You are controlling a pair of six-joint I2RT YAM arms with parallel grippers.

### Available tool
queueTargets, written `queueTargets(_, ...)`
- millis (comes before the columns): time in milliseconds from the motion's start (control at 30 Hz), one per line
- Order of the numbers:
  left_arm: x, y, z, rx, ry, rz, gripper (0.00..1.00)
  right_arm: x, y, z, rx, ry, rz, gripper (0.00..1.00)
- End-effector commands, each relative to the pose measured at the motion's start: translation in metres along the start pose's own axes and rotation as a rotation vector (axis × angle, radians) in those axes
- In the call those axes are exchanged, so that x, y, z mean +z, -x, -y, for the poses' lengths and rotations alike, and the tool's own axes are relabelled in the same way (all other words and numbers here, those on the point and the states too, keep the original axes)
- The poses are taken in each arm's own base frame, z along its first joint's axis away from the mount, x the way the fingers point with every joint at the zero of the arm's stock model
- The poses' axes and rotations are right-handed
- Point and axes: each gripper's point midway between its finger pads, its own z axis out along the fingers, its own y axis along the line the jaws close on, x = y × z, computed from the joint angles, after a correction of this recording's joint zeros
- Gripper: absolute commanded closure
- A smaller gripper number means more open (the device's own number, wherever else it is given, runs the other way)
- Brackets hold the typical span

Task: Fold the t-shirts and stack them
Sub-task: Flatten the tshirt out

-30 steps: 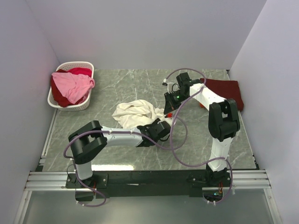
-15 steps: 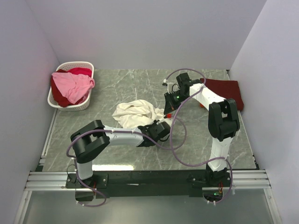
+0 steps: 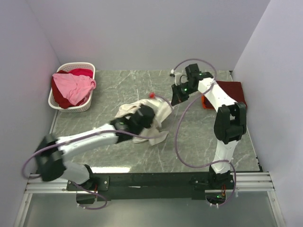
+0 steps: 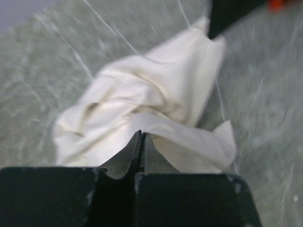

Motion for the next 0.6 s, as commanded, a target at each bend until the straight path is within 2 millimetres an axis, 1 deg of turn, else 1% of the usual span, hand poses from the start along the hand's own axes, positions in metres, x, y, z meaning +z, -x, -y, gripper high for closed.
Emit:
queueTargets(0,-0.040,0.078,-0.053,-0.219,-0.046,0.213,1.00,-0.086,0.056,-0.019,-0.175,-0.142,0.197,1.00)
queueTargets(33,-0.050,0.089,-0.064,-0.250,-0.053,0.249,1.00,-0.096,0.062,-0.021,-0.194,-0.164,0.219,1.00)
queueTargets(67,-0.059,0.101,-0.075,-0.273,-0.054,0.287,1.00,-0.114,0.067,-0.024,-0.222,-0.212,0.249,1.00)
queueTargets(100,-0.076,0.114,-0.099,-0.304,-0.028,0.340,1.00,-0.130,0.077,-0.028,-0.252,-0.242,0.288,1.00)
queueTargets(133,-0.089,0.128,-0.107,-0.316,-0.045,0.382,1.00,-0.142,0.082,-0.028,-0.270,-0.273,0.314,1.00)
queueTargets(167,-0.099,0.136,-0.116,-0.326,-0.038,0.410,1.00,-0.163,0.088,-0.035,-0.298,-0.319,0.360,1.00)
queueTargets(200,-0.116,0.149,-0.131,-0.341,-0.020,0.453,1.00,-0.180,0.095,-0.039,-0.319,-0.351,0.399,1.00)
queueTargets(233,-0.126,0.154,-0.136,-0.344,-0.014,0.474,1.00,-0.192,0.097,-0.040,-0.333,-0.384,0.423,1.00)
queueTargets(267,-0.133,0.159,-0.142,-0.346,-0.001,0.492,1.00,-0.213,0.102,-0.047,-0.359,-0.432,0.473,1.00)
queueTargets(300,-0.150,0.168,-0.151,-0.355,0.013,0.532,1.00,-0.226,0.104,-0.051,-0.377,-0.462,0.502,1.00)
queueTargets(333,-0.156,0.169,-0.159,-0.358,0.048,0.544,1.00,-0.239,0.105,-0.054,-0.392,-0.497,0.527,1.00)
queueTargets(367,-0.163,0.171,-0.165,-0.361,0.074,0.558,1.00,-0.261,0.108,-0.063,-0.421,-0.540,0.588,1.00)
queueTargets(400,-0.174,0.175,-0.173,-0.366,0.098,0.585,1.00,-0.274,0.107,-0.062,-0.421,-0.593,0.611,1.00)
queueTargets(433,-0.180,0.175,-0.183,-0.370,0.146,0.596,1.00,-0.287,0.107,-0.065,-0.431,-0.623,0.639,1.00)
queueTargets(467,-0.189,0.176,-0.190,-0.375,0.167,0.616,1.00,-0.311,0.106,-0.071,-0.446,-0.672,0.699,1.00)
queueTargets(533,-0.201,0.182,-0.197,-0.376,0.192,0.643,1.00,-0.337,0.103,-0.075,-0.448,-0.731,0.760,1.00)
queueTargets(567,-0.204,0.182,-0.201,-0.379,0.208,0.647,1.00,-0.356,0.101,-0.084,-0.460,-0.761,0.810,1.00)
